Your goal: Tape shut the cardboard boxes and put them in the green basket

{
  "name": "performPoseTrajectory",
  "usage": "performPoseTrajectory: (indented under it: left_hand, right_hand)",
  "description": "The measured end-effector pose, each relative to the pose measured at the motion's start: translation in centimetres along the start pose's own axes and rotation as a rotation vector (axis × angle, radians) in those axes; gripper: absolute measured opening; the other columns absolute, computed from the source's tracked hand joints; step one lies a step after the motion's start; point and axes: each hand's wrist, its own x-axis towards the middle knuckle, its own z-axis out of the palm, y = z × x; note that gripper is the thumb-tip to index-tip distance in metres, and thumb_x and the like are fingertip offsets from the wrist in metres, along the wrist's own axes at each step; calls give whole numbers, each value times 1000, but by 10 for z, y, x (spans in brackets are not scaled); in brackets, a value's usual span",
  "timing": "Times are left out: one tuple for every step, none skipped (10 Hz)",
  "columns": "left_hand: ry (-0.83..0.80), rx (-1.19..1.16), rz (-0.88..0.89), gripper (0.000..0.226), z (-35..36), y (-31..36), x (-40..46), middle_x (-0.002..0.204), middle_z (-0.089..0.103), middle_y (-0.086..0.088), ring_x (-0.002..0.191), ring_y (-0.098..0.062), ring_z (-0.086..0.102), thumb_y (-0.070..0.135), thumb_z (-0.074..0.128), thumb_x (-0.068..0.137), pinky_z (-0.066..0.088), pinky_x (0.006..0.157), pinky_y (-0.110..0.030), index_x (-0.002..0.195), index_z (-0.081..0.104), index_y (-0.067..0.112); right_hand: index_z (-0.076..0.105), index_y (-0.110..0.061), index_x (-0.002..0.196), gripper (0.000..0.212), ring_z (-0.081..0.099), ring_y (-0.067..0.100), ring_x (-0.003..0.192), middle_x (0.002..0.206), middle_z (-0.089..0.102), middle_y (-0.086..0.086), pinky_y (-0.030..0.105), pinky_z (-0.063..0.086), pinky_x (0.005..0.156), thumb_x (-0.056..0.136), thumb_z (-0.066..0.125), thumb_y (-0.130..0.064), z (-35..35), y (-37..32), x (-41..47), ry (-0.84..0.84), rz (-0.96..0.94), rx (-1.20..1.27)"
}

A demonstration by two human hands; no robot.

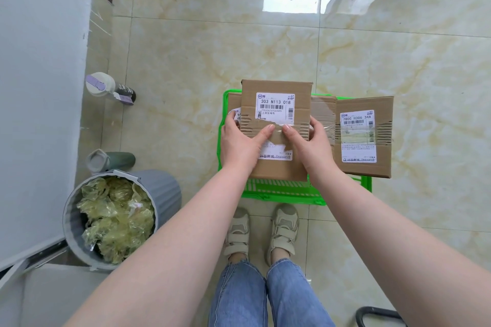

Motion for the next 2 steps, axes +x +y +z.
performPoseTrajectory:
  left_hand:
    - [0,6,-2,90,-4,-1,-2,132,52,3,122,-15,52,49,83,68,43,105,-40,142,38,26]
    - [35,21,-12,94,-10,1,-11,141,42,-2,132,-18,42,51,80,71,36,112,-40,147,33,22]
  right_hand:
    - [36,-21,146,79,56,20,122,137,56,3,45,42,107,81,76,-41,-2,0,-1,7,12,-8]
    - [30,-24,150,85,44,18,132,147,42,3,41,35,111,81,74,-47,-7,-3,-7,74,37,4]
